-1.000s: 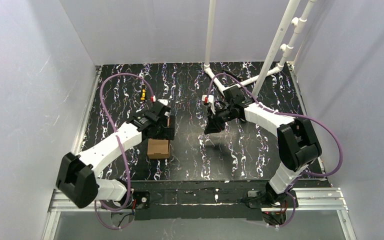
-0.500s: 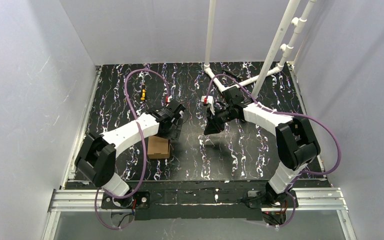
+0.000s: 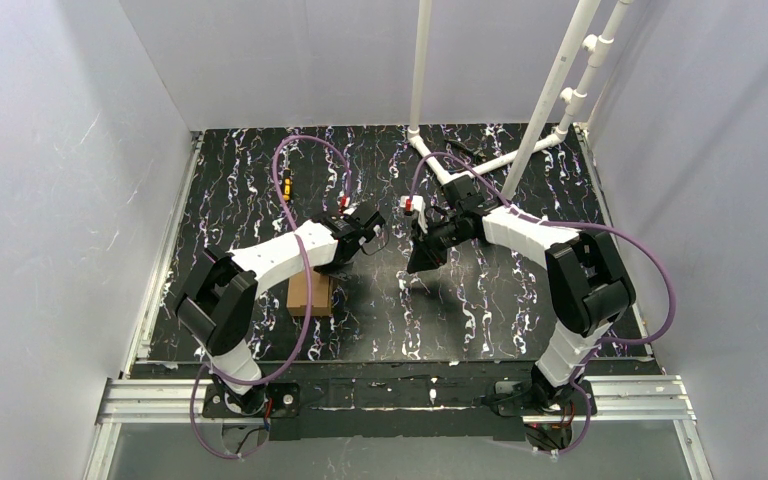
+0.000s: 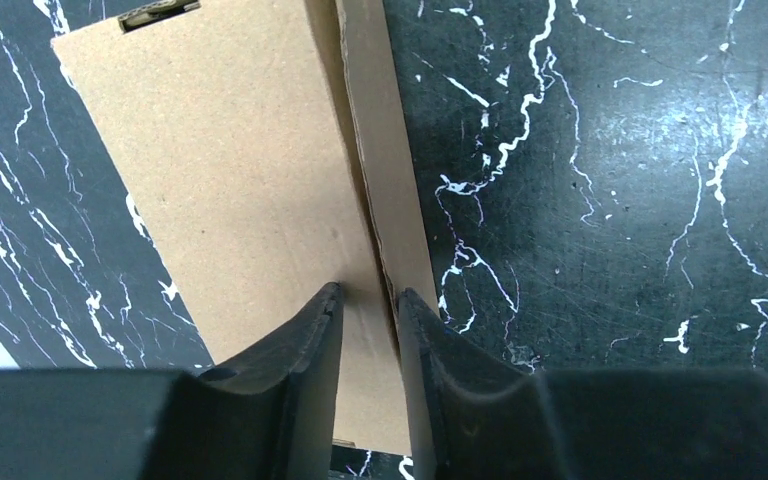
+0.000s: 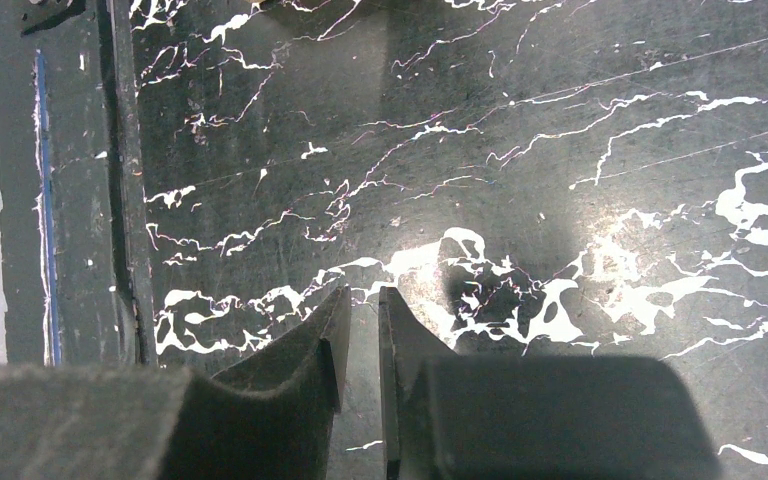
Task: Fold the paper box
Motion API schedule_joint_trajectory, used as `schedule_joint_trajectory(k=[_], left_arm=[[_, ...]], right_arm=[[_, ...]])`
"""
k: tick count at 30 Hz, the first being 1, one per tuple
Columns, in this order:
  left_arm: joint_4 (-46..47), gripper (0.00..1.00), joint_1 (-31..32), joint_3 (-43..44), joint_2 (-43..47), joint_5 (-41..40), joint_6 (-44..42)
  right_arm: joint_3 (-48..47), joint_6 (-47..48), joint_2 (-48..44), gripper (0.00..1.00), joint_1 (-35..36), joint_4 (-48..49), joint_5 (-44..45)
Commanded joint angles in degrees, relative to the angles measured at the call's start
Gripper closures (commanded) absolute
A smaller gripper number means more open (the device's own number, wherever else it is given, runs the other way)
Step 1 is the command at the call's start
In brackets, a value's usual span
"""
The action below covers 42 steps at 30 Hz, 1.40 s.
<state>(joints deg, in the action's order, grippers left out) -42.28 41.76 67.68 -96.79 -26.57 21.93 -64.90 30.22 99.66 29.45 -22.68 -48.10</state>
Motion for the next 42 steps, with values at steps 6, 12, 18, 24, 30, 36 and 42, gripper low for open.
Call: schedule_joint_trajectory(k=[6, 12, 18, 24, 30, 36, 42], left_arm=[[-0.5, 0.89, 0.1, 0.6, -0.2, -3.1, -0.3], [0.1, 0.92, 0.1, 0.3, 1.3, -2.9, -0.7], [0.1, 0.87, 0.2, 0.7, 6.1, 0.3, -1.5], [1.6, 0.55, 0.0, -2.1, 12.9, 2.1, -2.3], [3.0, 0.16, -0.3, -5.8, 13.3, 1.0, -4.0], [3.6, 0.19, -0.4, -5.5, 7.8, -5.0, -4.1], [4.1, 0.38, -0.5, -4.5, 2.5, -7.9, -3.0]], right_arm=[[-1.2, 1.0, 0.4, 0.76, 0.5, -1.3, -0.5], [-1.3, 1.0, 0.5, 0.76, 0.5, -1.4, -0.6], [-1.5, 1.6, 0.2, 0.76, 0.5, -2.0, -0.7], [-1.5, 1.6, 0.1, 0.76, 0.5, -2.0, -0.7], [-1.5, 1.6, 0.0, 0.76, 0.5, -2.0, -0.8], [-1.4, 1.6, 0.2, 0.76, 0.5, -2.0, -0.7], [-1.4, 1.6, 0.5, 0.76, 0.5, -1.9, -0.6]])
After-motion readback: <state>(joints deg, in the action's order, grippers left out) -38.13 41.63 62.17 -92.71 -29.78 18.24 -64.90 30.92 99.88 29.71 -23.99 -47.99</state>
